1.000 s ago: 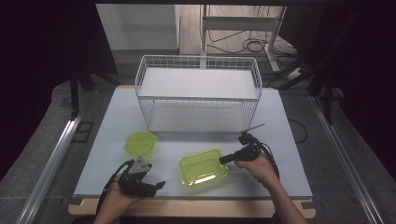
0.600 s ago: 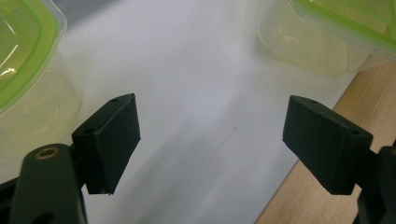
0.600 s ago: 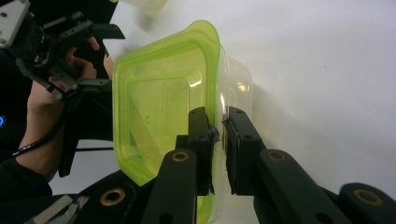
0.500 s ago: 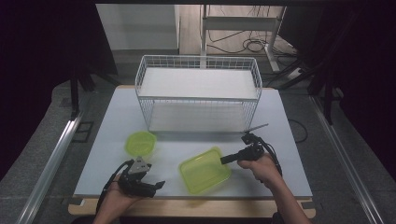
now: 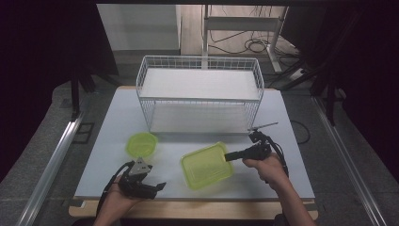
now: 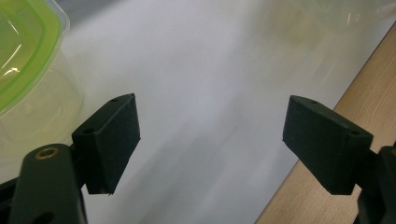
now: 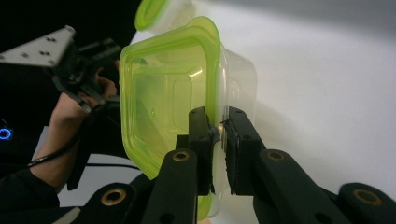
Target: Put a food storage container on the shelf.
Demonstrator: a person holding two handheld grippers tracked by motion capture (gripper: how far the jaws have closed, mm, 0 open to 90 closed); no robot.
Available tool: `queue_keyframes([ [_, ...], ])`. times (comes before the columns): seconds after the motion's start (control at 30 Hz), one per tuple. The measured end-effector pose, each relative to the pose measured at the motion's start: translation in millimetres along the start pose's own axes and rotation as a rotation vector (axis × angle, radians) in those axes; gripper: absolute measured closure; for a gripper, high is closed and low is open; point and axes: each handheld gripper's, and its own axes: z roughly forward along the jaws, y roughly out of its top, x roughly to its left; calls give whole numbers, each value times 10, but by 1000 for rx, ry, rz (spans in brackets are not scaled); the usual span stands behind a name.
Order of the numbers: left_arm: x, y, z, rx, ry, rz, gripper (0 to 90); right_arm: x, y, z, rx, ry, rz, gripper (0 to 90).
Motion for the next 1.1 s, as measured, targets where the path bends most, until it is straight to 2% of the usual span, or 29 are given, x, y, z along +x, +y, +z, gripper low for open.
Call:
queue_keyframes([
  [0.3,0,-3,7,2,-1,-3,181,224,174,-233,-63,19,-40,821],
  [0.5,6,4,2,-19,-23,-19,148,448,413,-414,-109,20,-74,822],
  [0.7,-7,11,4,-32,-45,-14,99,629,684,-570,-167,26,-87,822],
  [0.9,-17,8,22,-20,-39,-5,96,747,958,-674,-225,-1,-98,822],
  [1.1,-23,7,29,-15,-37,-2,97,782,1222,-689,-282,-47,-84,822],
])
